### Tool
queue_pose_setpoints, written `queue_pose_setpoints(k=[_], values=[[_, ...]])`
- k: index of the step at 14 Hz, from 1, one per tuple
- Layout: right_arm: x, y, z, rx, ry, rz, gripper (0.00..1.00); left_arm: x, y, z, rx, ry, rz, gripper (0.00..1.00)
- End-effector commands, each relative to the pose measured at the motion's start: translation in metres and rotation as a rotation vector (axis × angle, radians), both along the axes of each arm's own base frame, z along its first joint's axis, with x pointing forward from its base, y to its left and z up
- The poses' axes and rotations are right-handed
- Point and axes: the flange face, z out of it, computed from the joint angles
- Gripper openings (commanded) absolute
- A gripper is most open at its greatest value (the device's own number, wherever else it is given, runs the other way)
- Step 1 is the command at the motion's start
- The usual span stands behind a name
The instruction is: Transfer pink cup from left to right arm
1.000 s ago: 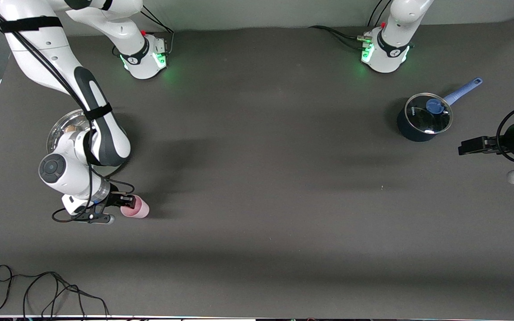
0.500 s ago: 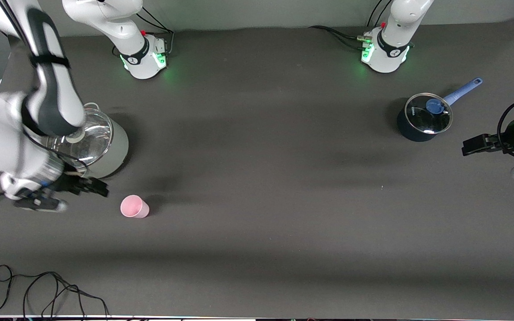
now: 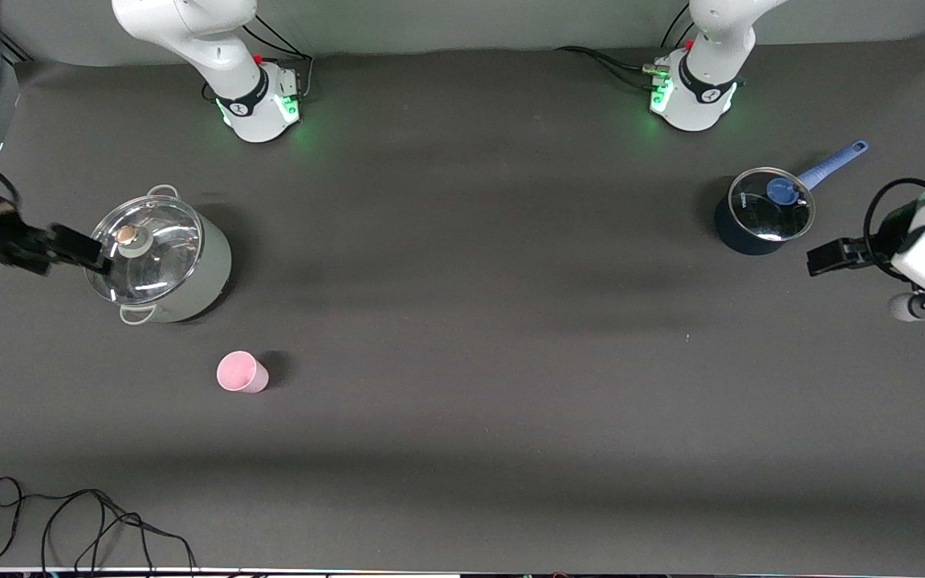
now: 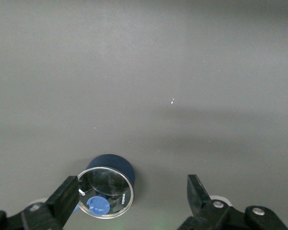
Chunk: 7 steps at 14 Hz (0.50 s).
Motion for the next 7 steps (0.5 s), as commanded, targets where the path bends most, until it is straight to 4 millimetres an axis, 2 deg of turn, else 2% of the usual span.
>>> queue_pose_setpoints(k=[1, 2, 4, 5, 7], values=[[-0.015, -0.002, 0.031, -0.028, 0.052, 0.022, 1.0, -0.013, 0.001, 0.008, 0.005, -0.016, -0.005, 1.0], [-0.026, -0.004, 0.038, -0.04, 0.06, 0.024, 1.0, -0.013, 0.001, 0.01, -0.013, -0.02, -0.004, 1.0], [-0.03, -0.006, 0.031, -0.052, 0.074, 0.021, 1.0, -0.014, 0.008, 0.011, -0.041, -0.017, -0.052, 1.0], [-0.027, -0.007, 0.024, -0.054, 0.073, 0.019, 1.0, -0.014, 0.007, 0.011, -0.046, -0.015, -0.058, 1.0], [-0.017, -0.008, -0.005, -0.051, 0.042, 0.017, 1.0, -0.013, 0.01, 0.015, -0.051, -0.023, -0.053, 1.0]])
